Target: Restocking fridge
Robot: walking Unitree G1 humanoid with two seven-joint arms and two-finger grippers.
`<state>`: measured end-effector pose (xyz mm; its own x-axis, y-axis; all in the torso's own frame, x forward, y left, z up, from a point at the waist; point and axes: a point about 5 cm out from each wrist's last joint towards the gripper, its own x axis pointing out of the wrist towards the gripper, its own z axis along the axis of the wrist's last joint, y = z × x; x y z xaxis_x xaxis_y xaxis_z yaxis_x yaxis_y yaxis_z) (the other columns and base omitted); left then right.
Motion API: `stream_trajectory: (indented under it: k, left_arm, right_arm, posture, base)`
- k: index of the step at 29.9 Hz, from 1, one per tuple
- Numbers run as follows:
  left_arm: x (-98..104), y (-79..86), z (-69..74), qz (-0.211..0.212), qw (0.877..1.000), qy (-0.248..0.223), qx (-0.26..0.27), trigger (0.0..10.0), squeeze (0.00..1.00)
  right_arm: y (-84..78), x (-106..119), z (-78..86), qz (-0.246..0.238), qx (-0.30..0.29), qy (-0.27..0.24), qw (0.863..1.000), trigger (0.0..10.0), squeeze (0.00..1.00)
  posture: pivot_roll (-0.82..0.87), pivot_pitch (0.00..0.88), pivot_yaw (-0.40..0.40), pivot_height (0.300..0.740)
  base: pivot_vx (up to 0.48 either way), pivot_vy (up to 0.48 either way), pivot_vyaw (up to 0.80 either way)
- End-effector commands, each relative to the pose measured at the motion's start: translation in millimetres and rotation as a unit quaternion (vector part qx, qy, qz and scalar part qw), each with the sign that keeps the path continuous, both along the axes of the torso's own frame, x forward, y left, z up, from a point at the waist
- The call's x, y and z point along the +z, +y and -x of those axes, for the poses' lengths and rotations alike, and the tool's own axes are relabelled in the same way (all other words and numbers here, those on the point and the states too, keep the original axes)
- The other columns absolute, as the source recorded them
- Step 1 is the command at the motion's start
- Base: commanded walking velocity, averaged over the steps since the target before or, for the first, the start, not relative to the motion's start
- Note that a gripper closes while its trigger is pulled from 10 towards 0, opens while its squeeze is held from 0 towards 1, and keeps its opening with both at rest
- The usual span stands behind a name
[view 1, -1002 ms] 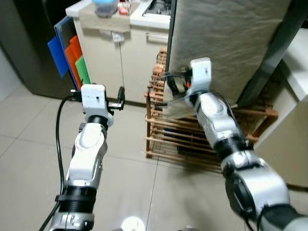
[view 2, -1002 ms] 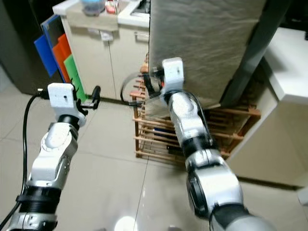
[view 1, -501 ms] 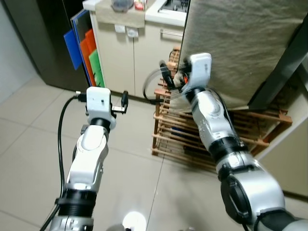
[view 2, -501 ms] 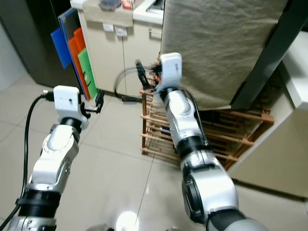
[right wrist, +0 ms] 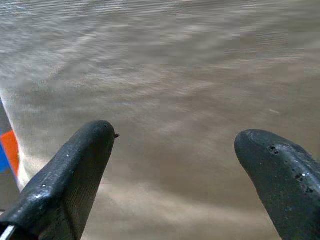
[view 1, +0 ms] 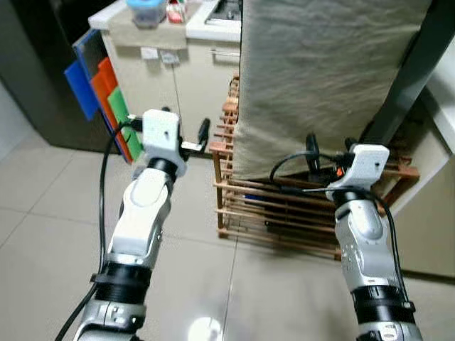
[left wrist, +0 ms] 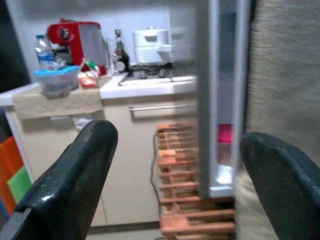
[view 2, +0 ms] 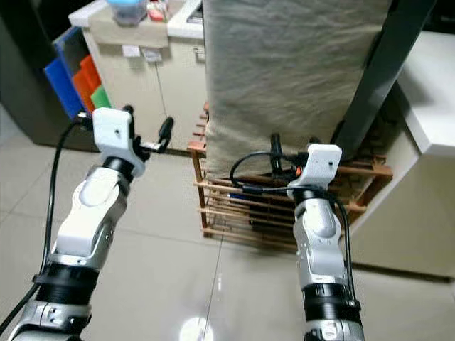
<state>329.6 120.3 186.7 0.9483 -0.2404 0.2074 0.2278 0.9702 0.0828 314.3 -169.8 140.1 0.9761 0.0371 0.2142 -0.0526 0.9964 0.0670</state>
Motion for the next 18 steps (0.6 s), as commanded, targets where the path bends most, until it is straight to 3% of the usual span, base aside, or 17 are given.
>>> stream_trajectory:
  k: [1,5,8,12,18]
  left_arm:
    - [3,3.8,0.0,0.001,1.0,-0.007,0.003,10.0,0.0]
    - [5,5.3,-0.7,0.006,1.0,-0.008,0.008,10.0,0.0]
    - [9,7.8,-0.1,0.009,1.0,-0.016,0.014,10.0,0.0]
    - [11,8.7,-0.3,0.012,1.0,-0.021,0.016,10.0,0.0]
    - [12,6.6,-2.2,0.014,1.0,-0.021,0.013,10.0,0.0]
  right_arm:
    - [6.3,14,-2.3,0.0,0.009,-0.016,1.0,10.0,0.0]
    - [12.2,23,-3.2,-0.002,0.019,-0.024,1.0,10.0,0.0]
    - [20.6,29,-5.1,-0.01,0.036,-0.026,0.999,10.0,0.0]
    - [46.4,37,-19.8,-0.017,0.08,-0.025,0.996,10.0,0.0]
    - [74.1,51,-57.2,-0.002,0.112,-0.009,0.994,10.0,0.0]
  posture:
    - [-0.1,0.0,0.051,0.74]
    - [-0.1,0.0,0.046,0.74]
    - [-0.09,0.0,0.042,0.74]
    - [-0.07,0.0,0.044,0.74]
    - [-0.06,0.0,0.044,0.74]
  base:
    - [0.446,0.0,0.0]
    - [0.427,0.0,0.0]
    - [0.0,0.0,0.0]
    - [0.0,0.0,0.0]
    - [0.0,0.0,0.0]
